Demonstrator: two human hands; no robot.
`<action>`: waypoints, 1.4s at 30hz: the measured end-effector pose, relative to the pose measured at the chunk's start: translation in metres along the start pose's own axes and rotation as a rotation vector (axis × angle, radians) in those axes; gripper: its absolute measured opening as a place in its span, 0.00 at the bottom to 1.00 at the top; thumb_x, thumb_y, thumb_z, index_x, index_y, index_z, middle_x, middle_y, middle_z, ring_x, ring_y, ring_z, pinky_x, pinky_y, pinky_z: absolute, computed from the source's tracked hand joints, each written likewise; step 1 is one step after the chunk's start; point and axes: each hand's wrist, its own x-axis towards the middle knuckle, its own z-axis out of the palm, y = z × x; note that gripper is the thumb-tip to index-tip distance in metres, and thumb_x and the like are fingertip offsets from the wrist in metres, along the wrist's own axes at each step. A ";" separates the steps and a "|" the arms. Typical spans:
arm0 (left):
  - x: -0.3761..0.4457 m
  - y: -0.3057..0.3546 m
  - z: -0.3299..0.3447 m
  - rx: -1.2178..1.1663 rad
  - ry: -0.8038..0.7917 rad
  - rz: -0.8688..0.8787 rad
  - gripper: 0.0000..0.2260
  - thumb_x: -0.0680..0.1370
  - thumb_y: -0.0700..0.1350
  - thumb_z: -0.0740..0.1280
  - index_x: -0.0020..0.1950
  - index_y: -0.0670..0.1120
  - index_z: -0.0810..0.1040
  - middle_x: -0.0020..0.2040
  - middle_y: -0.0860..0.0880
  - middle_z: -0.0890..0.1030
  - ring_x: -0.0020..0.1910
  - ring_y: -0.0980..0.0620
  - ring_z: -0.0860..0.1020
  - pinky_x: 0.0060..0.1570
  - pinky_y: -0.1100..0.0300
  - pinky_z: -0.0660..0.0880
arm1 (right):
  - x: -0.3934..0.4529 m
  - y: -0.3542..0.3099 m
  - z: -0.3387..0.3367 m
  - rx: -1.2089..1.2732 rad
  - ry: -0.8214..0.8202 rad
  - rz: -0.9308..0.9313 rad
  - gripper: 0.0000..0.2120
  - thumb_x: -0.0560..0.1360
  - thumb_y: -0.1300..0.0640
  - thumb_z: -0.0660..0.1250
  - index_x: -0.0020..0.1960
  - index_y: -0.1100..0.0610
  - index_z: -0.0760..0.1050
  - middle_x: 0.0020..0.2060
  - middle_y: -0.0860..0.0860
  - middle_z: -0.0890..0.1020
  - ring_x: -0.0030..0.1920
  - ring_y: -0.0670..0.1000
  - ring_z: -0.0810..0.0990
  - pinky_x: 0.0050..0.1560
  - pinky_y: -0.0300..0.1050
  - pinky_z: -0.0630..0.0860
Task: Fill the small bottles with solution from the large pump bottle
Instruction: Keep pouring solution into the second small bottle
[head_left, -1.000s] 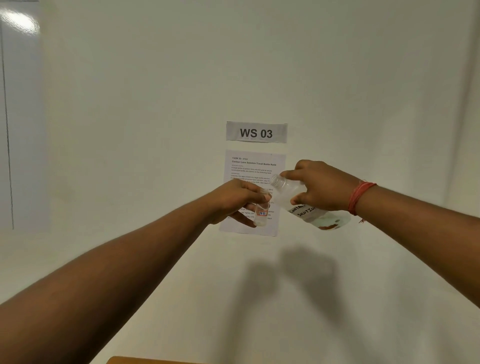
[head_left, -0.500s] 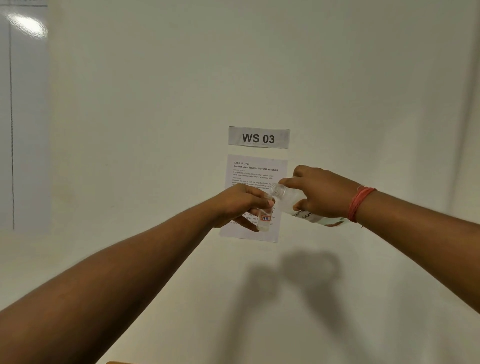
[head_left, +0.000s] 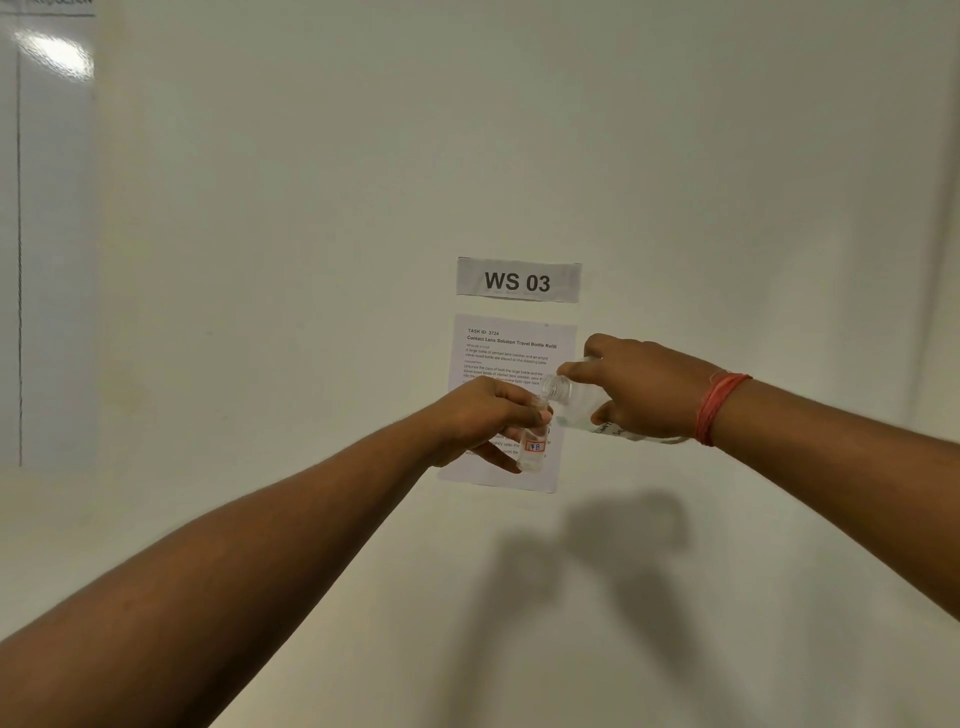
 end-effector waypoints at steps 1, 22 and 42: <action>0.001 -0.001 0.000 -0.002 0.002 0.001 0.09 0.79 0.41 0.72 0.58 0.42 0.85 0.54 0.44 0.87 0.54 0.45 0.85 0.50 0.41 0.84 | 0.001 0.001 0.000 -0.010 -0.001 -0.004 0.32 0.76 0.51 0.70 0.77 0.47 0.61 0.64 0.52 0.69 0.55 0.56 0.77 0.52 0.47 0.77; 0.010 -0.014 0.002 0.010 0.007 -0.015 0.09 0.78 0.41 0.72 0.57 0.41 0.84 0.55 0.45 0.86 0.55 0.46 0.85 0.49 0.41 0.84 | 0.011 0.002 0.006 -0.123 -0.034 -0.078 0.32 0.77 0.53 0.69 0.77 0.48 0.60 0.67 0.52 0.69 0.57 0.56 0.78 0.56 0.46 0.77; 0.013 -0.021 0.006 -0.006 0.002 -0.005 0.08 0.79 0.41 0.71 0.57 0.41 0.84 0.55 0.43 0.86 0.54 0.46 0.85 0.47 0.45 0.85 | 0.017 0.004 0.009 -0.160 -0.046 -0.112 0.33 0.75 0.54 0.71 0.77 0.48 0.61 0.68 0.52 0.69 0.56 0.56 0.78 0.55 0.47 0.78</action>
